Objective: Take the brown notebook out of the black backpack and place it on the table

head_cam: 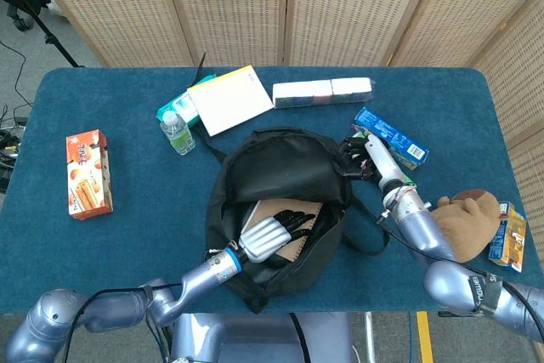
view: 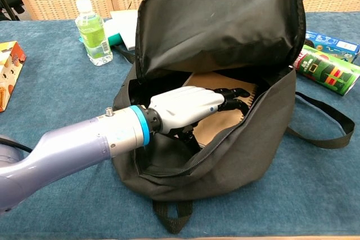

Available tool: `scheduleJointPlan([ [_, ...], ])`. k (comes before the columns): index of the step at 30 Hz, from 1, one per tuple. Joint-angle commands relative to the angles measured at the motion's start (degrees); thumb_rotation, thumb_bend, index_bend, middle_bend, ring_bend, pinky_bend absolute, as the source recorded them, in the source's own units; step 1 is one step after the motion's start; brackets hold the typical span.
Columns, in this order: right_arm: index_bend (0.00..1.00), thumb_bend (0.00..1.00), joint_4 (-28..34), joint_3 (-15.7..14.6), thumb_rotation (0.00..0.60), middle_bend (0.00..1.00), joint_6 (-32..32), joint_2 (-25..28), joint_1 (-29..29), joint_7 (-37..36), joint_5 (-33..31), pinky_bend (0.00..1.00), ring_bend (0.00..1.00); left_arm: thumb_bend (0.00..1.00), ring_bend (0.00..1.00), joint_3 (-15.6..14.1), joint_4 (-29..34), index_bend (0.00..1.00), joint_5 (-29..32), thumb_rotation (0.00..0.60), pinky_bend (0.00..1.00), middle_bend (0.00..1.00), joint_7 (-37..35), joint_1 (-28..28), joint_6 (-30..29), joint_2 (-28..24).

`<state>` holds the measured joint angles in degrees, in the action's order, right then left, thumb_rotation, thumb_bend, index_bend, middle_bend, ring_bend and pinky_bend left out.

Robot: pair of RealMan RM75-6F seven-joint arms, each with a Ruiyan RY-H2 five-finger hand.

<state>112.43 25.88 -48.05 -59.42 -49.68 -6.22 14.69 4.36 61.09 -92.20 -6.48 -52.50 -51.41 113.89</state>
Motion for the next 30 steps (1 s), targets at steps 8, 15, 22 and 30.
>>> scheduleJointPlan([
  [8, 0.69, 0.73, 0.24, -0.22, 0.6, 0.66, 0.72, 0.79, 0.27, -1.07, 0.28, 0.42, 0.42, 0.21, 0.07, 0.45, -2.91, 0.22, 1.3, 0.6, 0.13, 0.01, 0.76, -1.21, 1.09, 1.75],
  [15, 0.69, 0.75, -0.49, -0.53, 0.6, 0.66, 1.27, 1.12, 0.25, -1.57, 0.65, 0.42, 0.42, 0.22, 0.07, 1.19, -6.2, 0.22, 2.12, 0.6, 0.13, 0.01, 0.71, -2.6, 2.03, 3.75],
  [22, 0.69, 0.74, -1.56, -0.9, 0.6, 0.66, 2.25, 1.3, 0.67, -2.5, 1.04, 0.42, 0.42, 0.47, 0.07, 1.61, -7.93, 0.22, 2.62, 0.6, 0.13, 0.01, 0.41, -4.13, 3.53, 4.72],
  [30, 0.69, 0.74, -1.89, -1.04, 0.6, 0.66, 2.88, 1.98, 1.19, -3.47, 1.86, 0.42, 0.42, 0.69, 0.07, 1.91, -9.28, 0.22, 2.8, 0.6, 0.13, 0.01, 0.48, -4.87, 2.99, 5.29],
])
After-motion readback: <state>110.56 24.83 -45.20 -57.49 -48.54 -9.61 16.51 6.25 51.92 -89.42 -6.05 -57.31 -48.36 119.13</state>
